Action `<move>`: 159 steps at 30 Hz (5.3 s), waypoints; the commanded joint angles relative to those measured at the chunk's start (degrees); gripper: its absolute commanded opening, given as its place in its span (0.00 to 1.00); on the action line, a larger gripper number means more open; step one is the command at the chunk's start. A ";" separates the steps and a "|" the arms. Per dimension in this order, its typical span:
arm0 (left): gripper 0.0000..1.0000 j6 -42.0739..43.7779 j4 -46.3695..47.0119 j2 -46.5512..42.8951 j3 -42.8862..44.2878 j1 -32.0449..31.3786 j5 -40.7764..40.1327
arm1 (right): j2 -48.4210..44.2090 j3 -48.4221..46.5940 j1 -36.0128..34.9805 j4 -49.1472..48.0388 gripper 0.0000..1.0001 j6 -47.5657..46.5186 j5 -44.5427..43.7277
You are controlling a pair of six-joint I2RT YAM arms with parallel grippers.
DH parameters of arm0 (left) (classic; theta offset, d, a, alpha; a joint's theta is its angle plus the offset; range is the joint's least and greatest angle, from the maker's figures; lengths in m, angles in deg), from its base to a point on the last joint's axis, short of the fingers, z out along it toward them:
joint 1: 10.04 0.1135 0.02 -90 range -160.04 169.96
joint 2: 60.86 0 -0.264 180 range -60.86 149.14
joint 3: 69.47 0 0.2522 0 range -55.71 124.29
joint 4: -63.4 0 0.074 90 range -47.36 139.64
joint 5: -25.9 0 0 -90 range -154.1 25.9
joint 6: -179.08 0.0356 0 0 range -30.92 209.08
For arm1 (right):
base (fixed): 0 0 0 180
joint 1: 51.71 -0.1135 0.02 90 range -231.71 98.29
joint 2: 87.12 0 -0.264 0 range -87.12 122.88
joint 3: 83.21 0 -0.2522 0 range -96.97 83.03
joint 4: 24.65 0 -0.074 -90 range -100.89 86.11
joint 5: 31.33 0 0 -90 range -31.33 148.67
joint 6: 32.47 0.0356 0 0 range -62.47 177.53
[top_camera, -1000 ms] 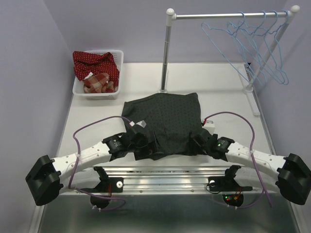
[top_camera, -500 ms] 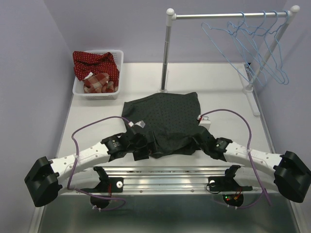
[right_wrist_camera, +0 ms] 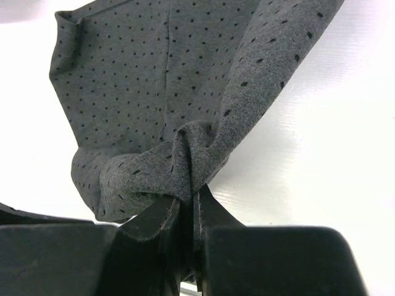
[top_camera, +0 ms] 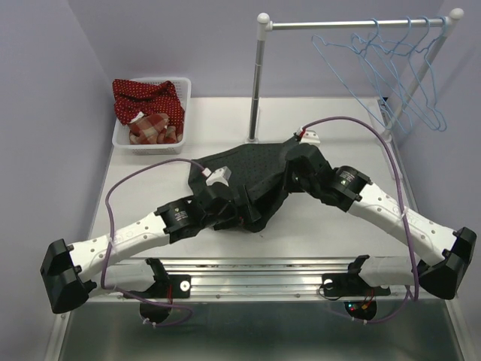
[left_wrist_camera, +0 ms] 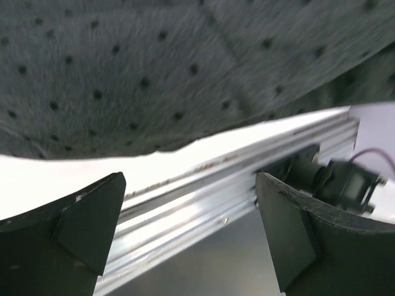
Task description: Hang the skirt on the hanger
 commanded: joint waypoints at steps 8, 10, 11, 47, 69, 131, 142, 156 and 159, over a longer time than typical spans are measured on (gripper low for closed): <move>0.99 -3.72 -14.12 10.44 14.82 -4.93 -23.40 | 4.00 -13.46 0.35 7.08 0.01 -3.85 3.18; 0.99 -5.39 -18.86 14.49 18.95 -6.59 -26.73 | 4.79 -15.66 0.35 7.60 0.01 -4.21 3.53; 0.99 -7.74 -22.88 17.20 21.75 -7.12 -28.05 | 5.06 -16.62 0.35 7.61 0.01 -4.47 3.71; 0.29 -20.70 -43.84 3.35 11.49 6.22 -32.35 | 0.32 -22.26 6.32 12.70 0.01 -10.89 -5.70; 0.00 24.74 -12.74 -0.61 59.12 13.26 -50.04 | -8.04 -36.91 6.32 14.02 0.01 -14.22 7.92; 0.99 12.27 -15.20 -16.62 -1.50 41.83 8.84 | -13.14 14.21 23.55 3.75 1.00 -13.97 48.18; 0.99 11.57 12.32 5.77 -8.82 39.28 12.90 | 9.07 20.46 23.55 -23.74 1.00 -12.21 46.61; 0.99 16.49 13.99 31.36 1.73 39.45 7.18 | 27.82 14.75 25.48 -24.65 1.00 -12.29 23.67; 0.99 17.02 12.76 34.01 5.07 39.45 6.56 | 29.05 12.64 25.49 -24.65 1.00 -13.52 21.21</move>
